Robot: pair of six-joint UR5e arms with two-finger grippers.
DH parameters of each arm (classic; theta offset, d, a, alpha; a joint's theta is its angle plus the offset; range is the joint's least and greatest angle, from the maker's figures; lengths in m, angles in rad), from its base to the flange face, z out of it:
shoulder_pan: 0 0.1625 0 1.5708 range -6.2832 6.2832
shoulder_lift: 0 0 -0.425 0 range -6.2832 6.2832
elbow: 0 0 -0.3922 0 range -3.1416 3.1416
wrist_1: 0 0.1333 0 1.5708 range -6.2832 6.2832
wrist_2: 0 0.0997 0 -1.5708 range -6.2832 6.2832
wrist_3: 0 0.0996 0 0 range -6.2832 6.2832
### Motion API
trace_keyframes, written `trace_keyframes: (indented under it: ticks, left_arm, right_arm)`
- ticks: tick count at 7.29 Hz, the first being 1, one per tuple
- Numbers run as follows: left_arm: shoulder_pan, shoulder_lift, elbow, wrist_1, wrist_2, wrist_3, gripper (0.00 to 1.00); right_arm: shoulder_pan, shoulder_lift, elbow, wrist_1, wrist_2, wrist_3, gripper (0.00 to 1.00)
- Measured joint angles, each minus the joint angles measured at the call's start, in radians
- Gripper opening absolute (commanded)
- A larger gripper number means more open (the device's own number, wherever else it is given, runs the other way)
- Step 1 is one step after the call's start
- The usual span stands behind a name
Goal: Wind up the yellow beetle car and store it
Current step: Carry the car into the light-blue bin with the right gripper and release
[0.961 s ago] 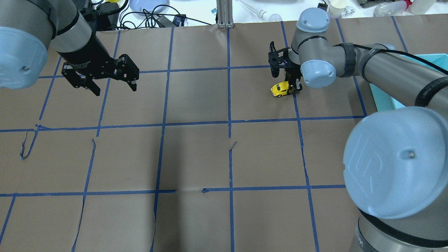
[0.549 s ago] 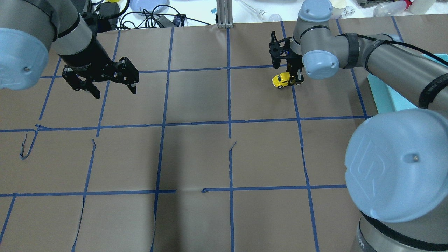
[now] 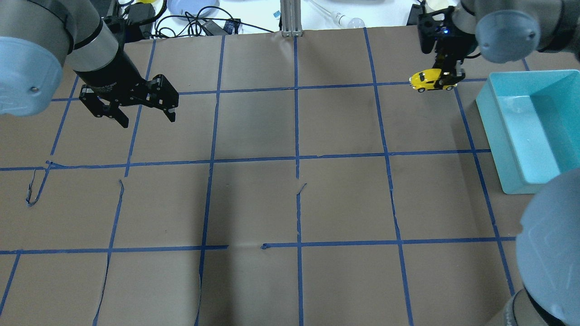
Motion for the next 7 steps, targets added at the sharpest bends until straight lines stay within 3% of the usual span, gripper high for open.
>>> trace_keyframes:
  ticks: [2, 4, 7]
  left_arm:
    - [0.000, 0.001, 0.000, -0.001, 0.001, -0.001, 1.00]
    - [0.000, 0.001, -0.001, -0.002, 0.003, -0.001, 1.00]
    - [-0.001, 0.002, -0.003, -0.007, 0.003, -0.001, 1.00]
  right_arm:
    - [-0.199, -0.023, 0.017, 0.026, -0.008, -0.180, 0.00]
    - [-0.353, -0.016, 0.098, -0.058, -0.025, -0.350, 0.00]
    - [-0.430, 0.035, 0.211, -0.208, -0.036, -0.437, 0.05]
